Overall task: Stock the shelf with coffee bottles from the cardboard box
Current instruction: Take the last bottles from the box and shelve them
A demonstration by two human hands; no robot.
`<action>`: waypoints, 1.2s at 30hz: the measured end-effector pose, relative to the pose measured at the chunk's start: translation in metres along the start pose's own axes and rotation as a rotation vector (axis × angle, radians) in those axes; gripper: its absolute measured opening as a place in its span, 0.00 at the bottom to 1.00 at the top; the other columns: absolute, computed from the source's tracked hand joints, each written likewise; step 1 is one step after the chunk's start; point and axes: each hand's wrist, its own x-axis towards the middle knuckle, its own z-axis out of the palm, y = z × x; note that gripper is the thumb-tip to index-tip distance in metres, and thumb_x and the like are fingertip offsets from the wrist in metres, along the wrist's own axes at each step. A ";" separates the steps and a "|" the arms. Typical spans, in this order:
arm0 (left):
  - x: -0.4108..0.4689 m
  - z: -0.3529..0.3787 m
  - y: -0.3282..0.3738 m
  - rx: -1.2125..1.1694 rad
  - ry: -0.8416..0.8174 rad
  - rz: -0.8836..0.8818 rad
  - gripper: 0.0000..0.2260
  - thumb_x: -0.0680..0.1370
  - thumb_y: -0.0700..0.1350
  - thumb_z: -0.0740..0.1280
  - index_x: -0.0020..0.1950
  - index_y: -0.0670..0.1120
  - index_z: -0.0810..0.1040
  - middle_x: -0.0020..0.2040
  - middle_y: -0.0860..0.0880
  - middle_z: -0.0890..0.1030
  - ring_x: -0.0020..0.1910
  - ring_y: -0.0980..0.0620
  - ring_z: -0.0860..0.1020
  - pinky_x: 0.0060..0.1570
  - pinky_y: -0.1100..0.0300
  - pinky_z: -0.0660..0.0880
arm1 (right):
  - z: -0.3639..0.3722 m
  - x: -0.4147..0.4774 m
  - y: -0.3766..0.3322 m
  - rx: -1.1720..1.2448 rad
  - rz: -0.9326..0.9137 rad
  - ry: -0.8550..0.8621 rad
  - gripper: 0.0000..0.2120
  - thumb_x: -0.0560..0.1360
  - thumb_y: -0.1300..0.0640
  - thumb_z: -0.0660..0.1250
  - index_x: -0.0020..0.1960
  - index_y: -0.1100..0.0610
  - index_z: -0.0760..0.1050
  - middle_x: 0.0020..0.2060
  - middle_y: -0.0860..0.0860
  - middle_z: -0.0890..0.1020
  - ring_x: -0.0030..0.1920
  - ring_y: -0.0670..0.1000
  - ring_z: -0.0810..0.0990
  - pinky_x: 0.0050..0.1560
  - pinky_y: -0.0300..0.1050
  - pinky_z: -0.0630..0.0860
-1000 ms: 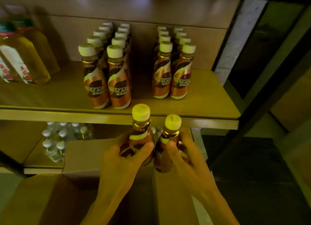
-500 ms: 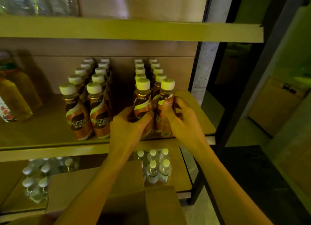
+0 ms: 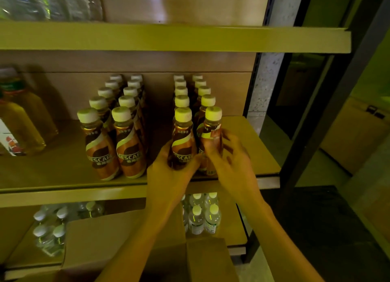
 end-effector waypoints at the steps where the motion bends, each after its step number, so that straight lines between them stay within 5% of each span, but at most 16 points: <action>1: -0.001 -0.001 -0.002 0.011 -0.020 0.003 0.24 0.72 0.54 0.76 0.67 0.56 0.76 0.52 0.59 0.84 0.51 0.64 0.82 0.50 0.64 0.79 | 0.002 -0.005 0.004 -0.030 0.012 0.020 0.35 0.69 0.35 0.67 0.73 0.44 0.65 0.64 0.40 0.75 0.62 0.41 0.74 0.54 0.36 0.75; 5: -0.003 -0.004 -0.011 0.091 -0.034 0.013 0.26 0.73 0.46 0.76 0.69 0.55 0.74 0.51 0.59 0.83 0.49 0.64 0.81 0.49 0.62 0.80 | 0.017 -0.016 0.019 -0.223 0.068 0.090 0.41 0.63 0.35 0.76 0.70 0.47 0.66 0.63 0.47 0.74 0.59 0.47 0.77 0.53 0.44 0.79; 9: -0.005 -0.005 -0.009 0.130 0.009 0.018 0.26 0.70 0.46 0.79 0.65 0.55 0.75 0.49 0.62 0.81 0.47 0.67 0.79 0.44 0.72 0.75 | 0.014 -0.014 0.021 -0.266 0.038 0.113 0.33 0.68 0.46 0.78 0.69 0.51 0.68 0.59 0.47 0.77 0.57 0.48 0.78 0.54 0.45 0.78; 13: -0.005 -0.003 -0.012 0.208 0.065 0.049 0.28 0.69 0.50 0.80 0.66 0.50 0.76 0.54 0.54 0.83 0.50 0.59 0.80 0.44 0.70 0.72 | -0.003 -0.006 0.017 -0.182 0.122 -0.110 0.31 0.76 0.60 0.71 0.73 0.47 0.61 0.54 0.39 0.76 0.55 0.42 0.77 0.49 0.34 0.74; 19: -0.006 -0.003 -0.017 0.209 0.059 0.042 0.27 0.69 0.49 0.79 0.66 0.50 0.76 0.54 0.54 0.83 0.52 0.57 0.80 0.44 0.71 0.71 | -0.014 0.003 0.015 -0.272 0.123 -0.311 0.31 0.79 0.64 0.65 0.77 0.47 0.57 0.61 0.41 0.74 0.66 0.45 0.72 0.61 0.42 0.71; 23: -0.005 -0.005 -0.014 0.205 0.046 0.035 0.26 0.70 0.50 0.79 0.66 0.50 0.77 0.53 0.56 0.83 0.50 0.60 0.81 0.43 0.72 0.72 | -0.002 -0.008 0.017 -0.244 0.085 -0.207 0.40 0.77 0.58 0.70 0.80 0.46 0.50 0.60 0.40 0.73 0.63 0.46 0.75 0.62 0.47 0.75; 27: -0.005 -0.004 -0.014 0.200 0.036 0.042 0.26 0.70 0.51 0.78 0.66 0.49 0.76 0.50 0.59 0.81 0.45 0.66 0.77 0.41 0.74 0.70 | 0.014 -0.014 0.024 -0.297 -0.026 0.022 0.34 0.71 0.49 0.76 0.72 0.49 0.64 0.62 0.46 0.78 0.62 0.49 0.78 0.61 0.50 0.78; 30: -0.003 -0.002 -0.017 0.203 0.024 0.037 0.26 0.71 0.50 0.78 0.67 0.49 0.76 0.54 0.54 0.83 0.50 0.59 0.81 0.42 0.73 0.71 | 0.018 -0.012 0.024 -0.360 -0.066 0.075 0.32 0.73 0.51 0.74 0.72 0.53 0.65 0.64 0.50 0.77 0.65 0.52 0.76 0.63 0.52 0.76; 33: 0.000 -0.002 -0.018 0.221 0.013 0.043 0.25 0.72 0.48 0.77 0.67 0.49 0.75 0.52 0.56 0.83 0.43 0.68 0.77 0.36 0.77 0.71 | 0.018 -0.008 0.024 -0.363 -0.077 0.059 0.30 0.75 0.54 0.73 0.73 0.54 0.64 0.63 0.50 0.77 0.64 0.52 0.77 0.62 0.48 0.75; 36: 0.003 -0.002 -0.019 0.233 0.011 0.047 0.25 0.73 0.47 0.77 0.68 0.48 0.75 0.53 0.55 0.84 0.44 0.66 0.78 0.36 0.79 0.71 | 0.019 -0.007 0.026 -0.359 -0.068 0.048 0.29 0.75 0.56 0.72 0.72 0.54 0.65 0.62 0.50 0.77 0.63 0.51 0.76 0.59 0.42 0.72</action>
